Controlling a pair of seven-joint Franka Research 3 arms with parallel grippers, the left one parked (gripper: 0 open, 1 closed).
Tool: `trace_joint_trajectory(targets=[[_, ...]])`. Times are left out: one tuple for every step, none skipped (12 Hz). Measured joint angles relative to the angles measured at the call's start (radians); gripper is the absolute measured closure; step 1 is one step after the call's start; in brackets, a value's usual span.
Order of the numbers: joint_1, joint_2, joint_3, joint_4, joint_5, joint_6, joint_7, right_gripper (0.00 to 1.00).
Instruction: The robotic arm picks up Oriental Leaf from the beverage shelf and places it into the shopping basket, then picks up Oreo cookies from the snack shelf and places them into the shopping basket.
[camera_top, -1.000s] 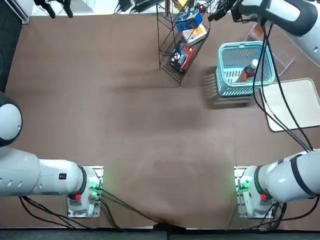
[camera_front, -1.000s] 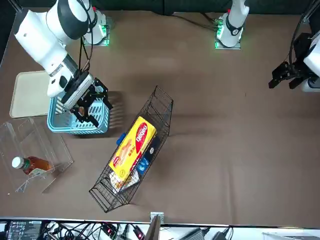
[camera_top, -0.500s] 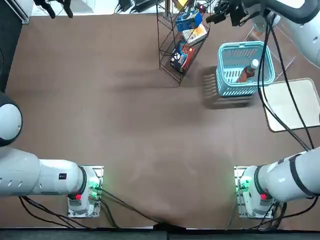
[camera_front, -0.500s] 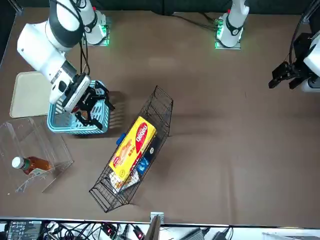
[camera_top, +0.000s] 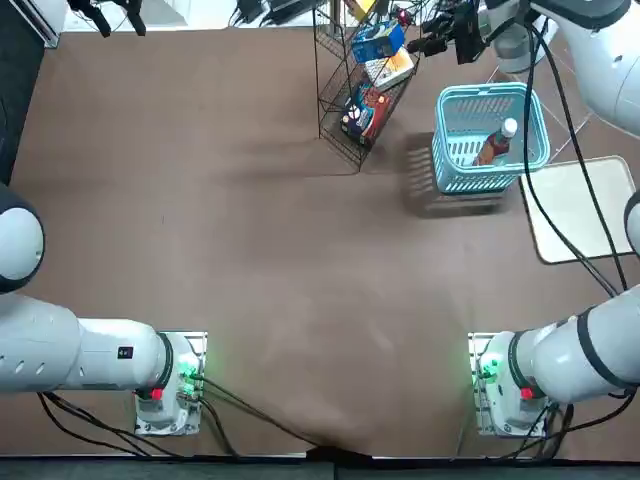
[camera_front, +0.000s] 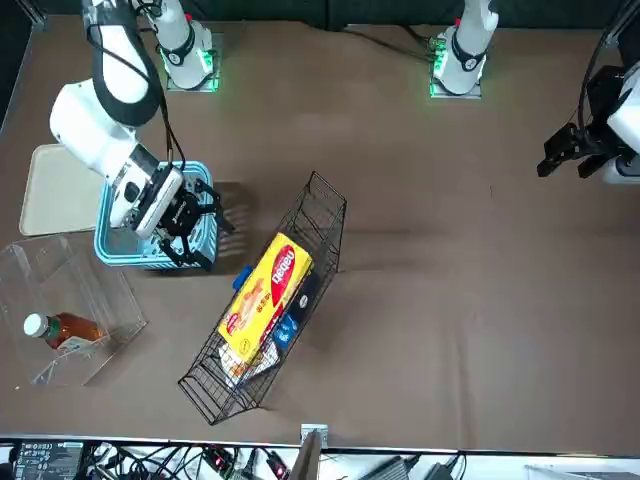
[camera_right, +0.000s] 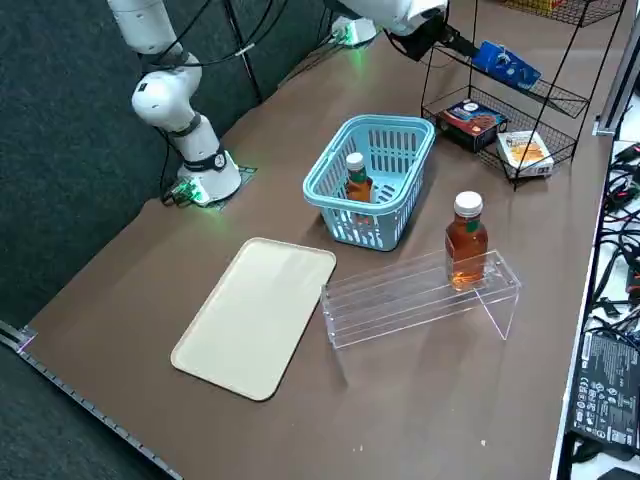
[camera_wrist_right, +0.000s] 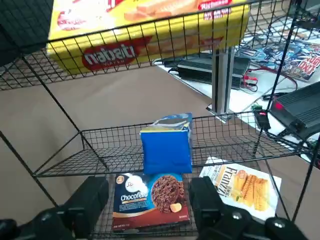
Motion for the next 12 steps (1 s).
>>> trace_joint_trajectory(targets=[[0.000, 0.008, 0.000, 0.000, 0.017, 0.002, -0.019, 0.00], [0.000, 0.016, 0.000, 0.000, 0.036, 0.004, -0.041, 0.00], [0.001, 0.023, 0.000, -0.001, 0.058, 0.005, -0.065, 0.00], [0.002, 0.037, 0.001, -0.001, 0.099, 0.015, -0.106, 0.00], [0.004, 0.045, 0.003, -0.001, 0.110, 0.025, -0.118, 0.00], [0.008, 0.051, 0.004, -0.001, 0.114, 0.033, -0.122, 0.00], [0.012, 0.056, 0.005, -0.001, 0.115, 0.040, -0.123, 0.00], [0.016, 0.058, 0.007, -0.001, 0.115, 0.046, -0.123, 0.00], [0.019, 0.059, 0.008, -0.001, 0.115, 0.050, -0.126, 0.00], [0.021, 0.060, 0.008, -0.001, 0.115, 0.051, -0.130, 0.00], [0.021, 0.060, 0.008, -0.001, 0.115, 0.052, -0.134, 0.00], [0.021, 0.060, 0.008, -0.001, 0.115, 0.052, -0.137, 0.00]])
